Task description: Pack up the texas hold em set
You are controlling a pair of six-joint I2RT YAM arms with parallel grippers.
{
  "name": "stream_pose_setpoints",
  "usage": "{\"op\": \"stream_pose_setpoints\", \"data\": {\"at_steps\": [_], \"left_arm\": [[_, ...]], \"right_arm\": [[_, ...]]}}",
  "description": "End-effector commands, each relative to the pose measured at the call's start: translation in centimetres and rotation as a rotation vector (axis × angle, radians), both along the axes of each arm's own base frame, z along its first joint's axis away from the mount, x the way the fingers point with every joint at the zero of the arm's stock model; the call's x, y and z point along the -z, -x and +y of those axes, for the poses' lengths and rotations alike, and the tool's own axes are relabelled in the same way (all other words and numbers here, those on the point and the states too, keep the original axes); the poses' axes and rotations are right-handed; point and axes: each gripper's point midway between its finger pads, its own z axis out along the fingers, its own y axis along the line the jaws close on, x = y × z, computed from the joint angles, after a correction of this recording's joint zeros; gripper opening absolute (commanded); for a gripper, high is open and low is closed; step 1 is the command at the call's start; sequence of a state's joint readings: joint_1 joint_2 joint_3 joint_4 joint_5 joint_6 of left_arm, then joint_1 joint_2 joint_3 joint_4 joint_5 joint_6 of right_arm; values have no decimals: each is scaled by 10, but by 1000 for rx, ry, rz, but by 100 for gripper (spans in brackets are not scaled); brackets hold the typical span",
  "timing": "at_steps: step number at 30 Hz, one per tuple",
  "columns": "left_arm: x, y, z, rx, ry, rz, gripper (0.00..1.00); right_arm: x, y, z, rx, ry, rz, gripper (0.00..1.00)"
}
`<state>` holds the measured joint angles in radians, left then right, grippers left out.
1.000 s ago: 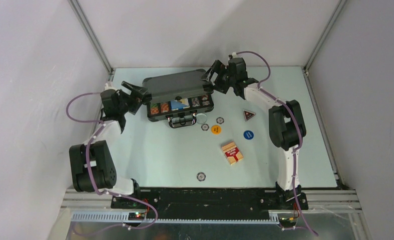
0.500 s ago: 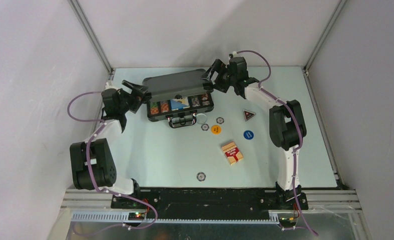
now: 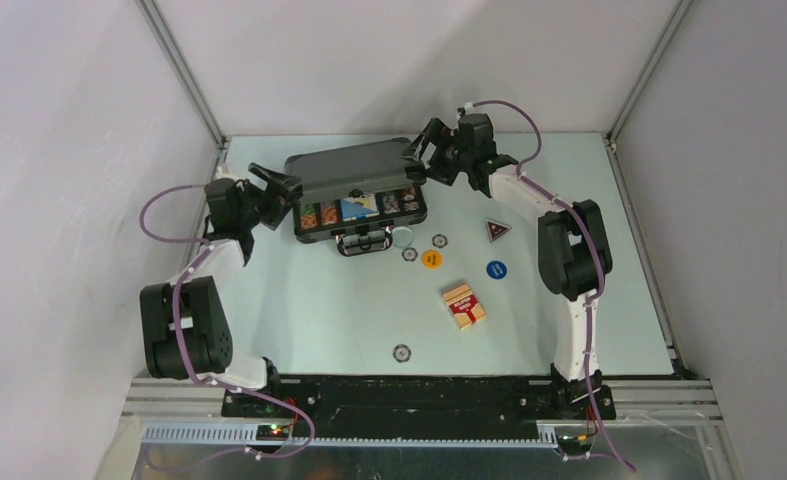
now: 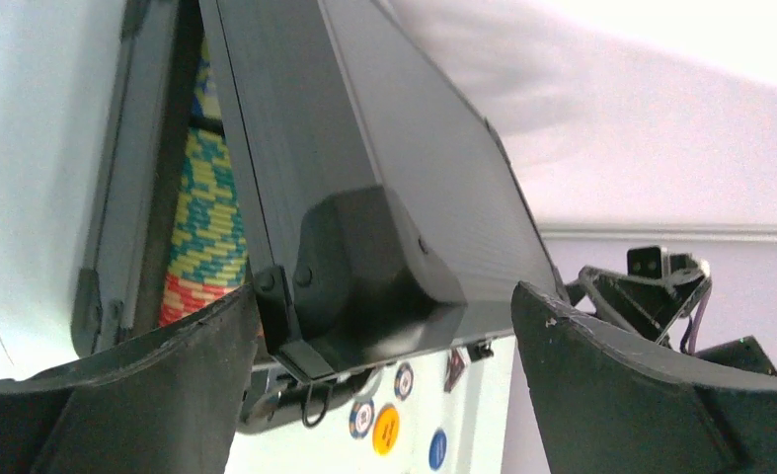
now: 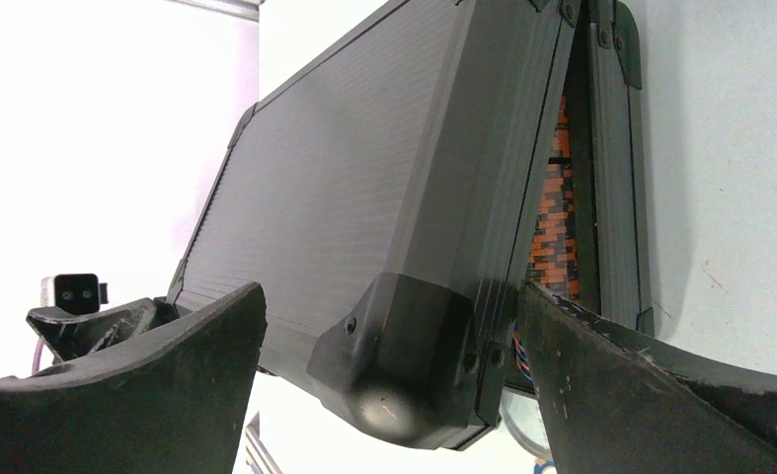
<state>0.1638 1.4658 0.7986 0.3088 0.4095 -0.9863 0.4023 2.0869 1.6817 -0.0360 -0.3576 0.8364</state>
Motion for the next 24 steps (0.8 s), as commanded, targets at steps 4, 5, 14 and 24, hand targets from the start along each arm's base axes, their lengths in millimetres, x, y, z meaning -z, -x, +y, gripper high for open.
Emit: {"op": "stream_pose_setpoints", "data": {"at_steps": [4, 5, 14, 24], "left_arm": [[0, 12, -28, 144, 18, 58, 98], [-2, 11, -28, 144, 16, 54, 98], [-29, -4, -28, 142, 40, -7, 98], [-75, -43, -24, 128, 55, -105, 98]], "right_arm": [[-87, 12, 27, -114, -133, -174, 100], [-86, 13, 28, -115, -133, -174, 100], [-84, 12, 26, -115, -130, -171, 100], [-91, 9, 10, -86, -124, -183, 100]]}}
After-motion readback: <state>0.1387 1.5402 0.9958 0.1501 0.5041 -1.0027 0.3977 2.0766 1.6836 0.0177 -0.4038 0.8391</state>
